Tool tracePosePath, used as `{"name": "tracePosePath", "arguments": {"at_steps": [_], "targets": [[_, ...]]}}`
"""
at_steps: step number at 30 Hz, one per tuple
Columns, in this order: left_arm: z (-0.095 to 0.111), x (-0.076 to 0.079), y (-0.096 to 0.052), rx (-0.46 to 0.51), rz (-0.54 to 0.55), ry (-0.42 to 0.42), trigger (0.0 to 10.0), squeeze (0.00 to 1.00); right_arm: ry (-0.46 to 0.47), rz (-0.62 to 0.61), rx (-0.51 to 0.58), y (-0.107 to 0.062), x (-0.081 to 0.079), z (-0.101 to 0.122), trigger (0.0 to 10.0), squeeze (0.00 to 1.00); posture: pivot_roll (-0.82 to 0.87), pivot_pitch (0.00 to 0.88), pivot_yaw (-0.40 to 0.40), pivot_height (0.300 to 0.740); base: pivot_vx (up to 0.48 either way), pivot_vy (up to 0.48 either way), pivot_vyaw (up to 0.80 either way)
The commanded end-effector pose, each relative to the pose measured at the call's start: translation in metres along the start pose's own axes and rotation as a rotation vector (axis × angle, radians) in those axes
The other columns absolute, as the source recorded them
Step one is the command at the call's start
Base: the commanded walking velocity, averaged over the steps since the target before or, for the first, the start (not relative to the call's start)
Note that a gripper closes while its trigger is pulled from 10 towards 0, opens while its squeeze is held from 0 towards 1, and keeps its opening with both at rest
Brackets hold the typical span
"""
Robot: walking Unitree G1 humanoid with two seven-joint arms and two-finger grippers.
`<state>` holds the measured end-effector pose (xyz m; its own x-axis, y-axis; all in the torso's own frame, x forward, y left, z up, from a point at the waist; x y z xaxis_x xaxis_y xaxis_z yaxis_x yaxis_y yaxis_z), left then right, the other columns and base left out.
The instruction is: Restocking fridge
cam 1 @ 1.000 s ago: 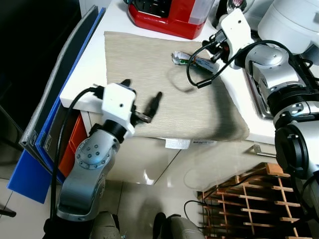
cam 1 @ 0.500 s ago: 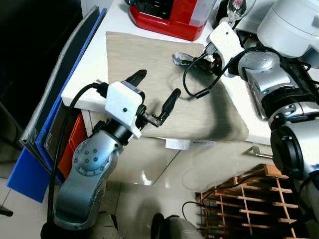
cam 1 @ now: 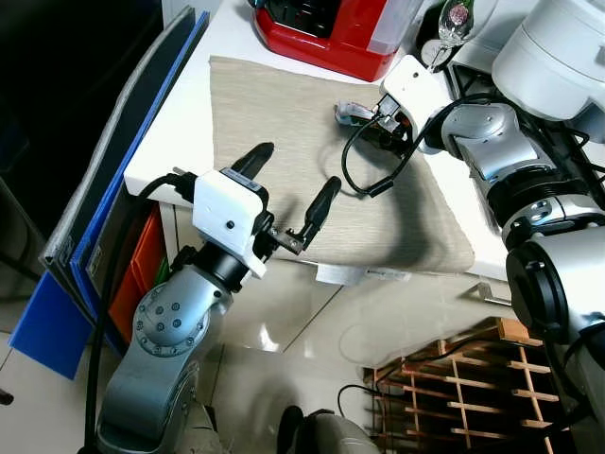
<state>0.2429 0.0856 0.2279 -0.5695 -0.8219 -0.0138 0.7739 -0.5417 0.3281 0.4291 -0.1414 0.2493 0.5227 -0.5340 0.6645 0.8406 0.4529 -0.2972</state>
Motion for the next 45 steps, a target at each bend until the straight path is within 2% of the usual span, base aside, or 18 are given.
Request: {"name": "tracePosePath", "arguments": {"at_steps": [1,4,6,8,9,10,21,30,31,32,45], "targets": [[0.003,0.007,0.001,0.011,-0.026,-0.017,10.0,0.00,0.011,-0.005,-0.053,-0.003,0.001,-0.012,10.0,1.00,0.24,0.150,-0.263,0.740,0.000,0.000,0.00],[0.003,0.008,0.001,0.010,-0.026,-0.018,10.0,0.00,0.002,-0.024,-0.061,-0.003,0.002,-0.013,10.0,1.00,0.24,0.152,-0.264,0.740,0.000,0.000,0.00],[0.003,0.008,0.001,0.009,-0.022,-0.019,10.0,0.00,-0.079,-0.119,-0.108,-0.004,0.008,-0.015,10.0,1.00,0.24,0.154,-0.265,0.740,0.000,0.000,0.00],[0.003,0.008,0.000,0.009,-0.020,-0.019,10.0,0.00,-0.084,-0.139,-0.112,-0.004,0.009,-0.015,10.0,1.00,0.24,0.156,-0.265,0.740,0.000,0.000,0.00],[0.004,0.008,0.000,0.009,-0.017,-0.020,10.0,0.00,-0.076,-0.137,-0.119,-0.003,0.007,-0.018,10.0,0.52,0.24,0.158,-0.266,0.740,0.000,0.000,0.00],[0.004,0.008,0.000,0.008,-0.016,-0.020,10.0,0.00,-0.072,-0.134,-0.123,-0.003,0.006,-0.019,10.0,0.00,0.24,0.161,-0.266,0.740,0.000,0.000,0.00],[0.005,0.007,-0.001,0.004,-0.004,-0.027,10.0,0.00,-0.086,-0.144,-0.164,-0.002,0.001,-0.026,10.0,0.00,0.25,0.173,-0.264,0.740,0.000,0.000,0.00],[0.006,0.006,-0.002,-0.003,0.003,-0.026,10.0,0.00,-0.060,-0.113,-0.184,0.002,-0.009,-0.030,10.0,0.00,0.25,0.182,-0.263,0.740,0.000,0.000,0.00],[0.006,0.006,-0.002,-0.004,0.004,-0.027,10.0,0.00,-0.059,-0.115,-0.185,0.002,-0.009,-0.030,5.6,0.00,0.25,0.182,-0.263,0.740,0.000,0.000,0.00],[0.006,0.006,-0.002,-0.004,0.004,-0.027,10.0,0.00,-0.058,-0.116,-0.186,0.002,-0.009,-0.030,0.0,0.00,0.25,0.182,-0.263,0.740,0.000,0.000,0.00],[0.005,0.002,0.001,-0.006,0.026,-0.028,10.0,0.00,0.010,-0.175,-0.159,0.000,-0.003,-0.029,0.0,0.00,0.23,0.183,-0.265,0.740,0.000,0.000,0.00]]}}
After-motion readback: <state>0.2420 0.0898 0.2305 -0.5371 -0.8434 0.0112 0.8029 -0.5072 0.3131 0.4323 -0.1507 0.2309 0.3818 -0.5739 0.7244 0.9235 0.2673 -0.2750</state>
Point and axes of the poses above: a point about 5 cm out from each wrist's last joint towards the gripper, its own y axis pointing out of the wrist towards the gripper, its own z axis along the axis of the wrist's last joint, x = y × z, the point moved 1 cm from there along y, pointing out of the wrist towards the gripper, and after that the axes turned 10 degrees about -y, right-handed, at the moved point
